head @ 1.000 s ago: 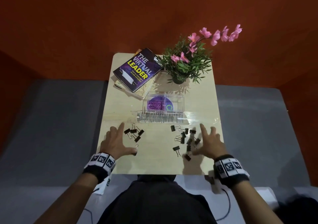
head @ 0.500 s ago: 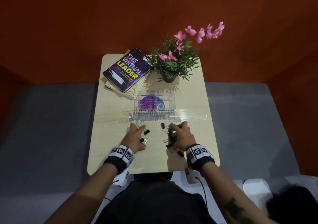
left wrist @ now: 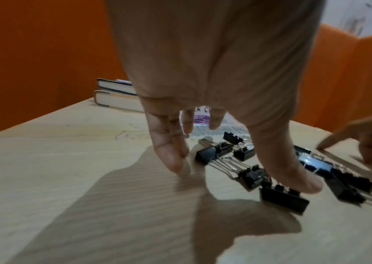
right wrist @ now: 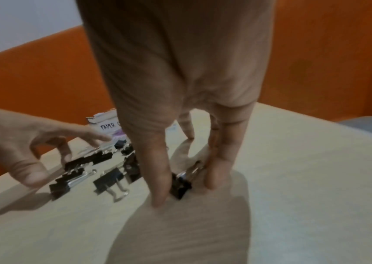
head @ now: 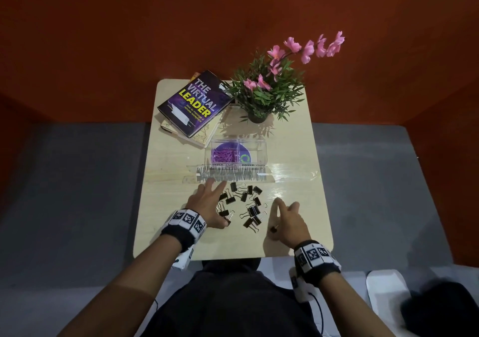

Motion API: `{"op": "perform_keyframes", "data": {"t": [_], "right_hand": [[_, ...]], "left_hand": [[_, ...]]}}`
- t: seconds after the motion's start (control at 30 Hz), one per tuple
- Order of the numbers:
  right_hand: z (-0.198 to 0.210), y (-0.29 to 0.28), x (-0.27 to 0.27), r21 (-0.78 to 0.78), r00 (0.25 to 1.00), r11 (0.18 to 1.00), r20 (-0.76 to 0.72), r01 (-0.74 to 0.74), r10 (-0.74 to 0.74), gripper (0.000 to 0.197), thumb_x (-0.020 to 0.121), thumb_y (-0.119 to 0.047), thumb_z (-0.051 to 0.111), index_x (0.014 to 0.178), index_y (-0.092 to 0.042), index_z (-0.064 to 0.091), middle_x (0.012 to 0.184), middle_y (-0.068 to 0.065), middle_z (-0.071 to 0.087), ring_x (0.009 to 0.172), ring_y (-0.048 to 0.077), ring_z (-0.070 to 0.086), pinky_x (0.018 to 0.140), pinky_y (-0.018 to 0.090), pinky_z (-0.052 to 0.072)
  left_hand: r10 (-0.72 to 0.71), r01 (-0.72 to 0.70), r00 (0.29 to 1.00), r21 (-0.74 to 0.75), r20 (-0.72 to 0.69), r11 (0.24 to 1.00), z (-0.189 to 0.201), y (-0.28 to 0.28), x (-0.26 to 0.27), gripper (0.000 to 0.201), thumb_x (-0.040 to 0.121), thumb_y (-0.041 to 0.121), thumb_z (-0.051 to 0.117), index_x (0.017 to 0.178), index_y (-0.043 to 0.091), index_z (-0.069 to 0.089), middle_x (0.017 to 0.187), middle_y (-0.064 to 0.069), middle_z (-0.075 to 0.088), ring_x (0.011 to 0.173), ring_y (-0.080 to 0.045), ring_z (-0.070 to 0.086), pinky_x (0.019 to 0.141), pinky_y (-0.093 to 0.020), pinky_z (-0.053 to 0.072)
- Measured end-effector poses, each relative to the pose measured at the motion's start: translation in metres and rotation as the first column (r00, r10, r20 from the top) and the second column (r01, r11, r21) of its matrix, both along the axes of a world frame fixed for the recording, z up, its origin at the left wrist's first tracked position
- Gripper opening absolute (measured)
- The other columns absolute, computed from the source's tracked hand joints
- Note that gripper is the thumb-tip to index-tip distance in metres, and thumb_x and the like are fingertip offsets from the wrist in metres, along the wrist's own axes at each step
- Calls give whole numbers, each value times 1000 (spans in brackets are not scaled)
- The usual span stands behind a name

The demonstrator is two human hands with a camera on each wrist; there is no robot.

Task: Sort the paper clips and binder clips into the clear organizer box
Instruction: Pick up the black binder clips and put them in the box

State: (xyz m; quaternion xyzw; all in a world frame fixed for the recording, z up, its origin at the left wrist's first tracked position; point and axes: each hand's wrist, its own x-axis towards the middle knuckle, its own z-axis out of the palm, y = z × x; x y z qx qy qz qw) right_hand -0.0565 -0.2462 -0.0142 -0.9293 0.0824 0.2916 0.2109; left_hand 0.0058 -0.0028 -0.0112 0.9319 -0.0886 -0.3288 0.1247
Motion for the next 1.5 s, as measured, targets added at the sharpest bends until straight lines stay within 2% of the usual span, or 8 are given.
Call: {"op": "perform_keyframes", "data": {"t": [0.07, 0.17, 0.33, 0.53, 0.67, 0.97, 1.17, 1.5], "right_hand": [[-4, 13, 7, 42, 998, 999, 64, -11, 8, 72, 66, -9, 77, 125, -21, 39, 109, 11, 36, 66, 30, 55, 69, 45, 59], [-6, 36, 21, 93, 992, 993, 108, -71, 61, 75, 67, -12, 80, 131, -17, 43, 115, 14, 39, 82, 36, 60, 75, 43, 56], [-6, 50, 33, 138, 985, 988, 163, -75, 52, 74, 70, -13, 72, 136, -20, 39, 120, 15, 40, 98, 39, 56, 72, 46, 55], [-3, 44, 47, -21, 981, 981, 15, -192, 192, 137, 46, -49, 91, 150, -31, 3, 157, 13, 5, 134, 38, 27, 89, 53, 51], [-5, 57, 51, -81, 919, 915, -40, -395, 393, 145, 42, -49, 93, 149, -33, -4, 159, 13, -8, 136, 42, 19, 90, 55, 50], [-10, 62, 48, 12, 927, 951, 226, -310, 299, 67, 76, -21, 75, 134, -21, 42, 128, 11, 41, 104, 35, 50, 66, 42, 53], [-17, 57, 48, 103, 952, 977, 263, -187, 155, 35, 76, -15, 75, 107, -11, 61, 109, 11, 49, 84, 32, 59, 61, 38, 52], [-13, 35, 61, 234, 955, 971, 275, 43, -109, 14, 72, -3, 71, 81, -14, 74, 87, 6, 57, 73, 26, 61, 67, 31, 52]], "left_hand": [[-90, 90, 996, -2, -13, 996, 0, -9, 2, 122, 57, 41, 85, 146, 39, 2, 158, 2, -4, 143, -30, 11, 105, -51, 39], [-193, 193, 981, -13, -9, 981, -2, -19, 3, 113, 62, 37, 85, 146, 38, 9, 159, 1, -2, 140, -30, 15, 100, -50, 42], [-91, 96, 994, -97, 59, 991, -3, -6, -5, 97, 66, 38, 81, 143, 37, 23, 153, 2, 16, 132, -26, 31, 91, -45, 48], [-121, 121, 993, 8, 11, 993, -5, 8, -15, 136, 51, 51, 87, 145, 40, -10, 159, 1, -8, 140, -32, 13, 100, -53, 42], [-69, 68, 997, -37, -19, 997, -6, -10, -5, 128, 58, 36, 88, 147, 35, -4, 159, -2, -10, 143, -34, 11, 104, -53, 38], [-7, 25, 997, -213, 81, 977, -14, -17, -1, 65, 73, 18, 78, 128, 21, 44, 131, -8, 32, 108, -31, 50, 78, -42, 52], [67, -41, 992, -229, 104, 972, -12, -29, 4, 45, 74, 14, 75, 111, 18, 49, 109, -7, 35, 81, -27, 47, 60, -34, 42], [167, -121, 975, -283, 146, 951, -5, -30, 13, 16, 81, 0, 59, 84, 16, 59, 92, -2, 41, 74, -23, 51, 64, -32, 45]]}}
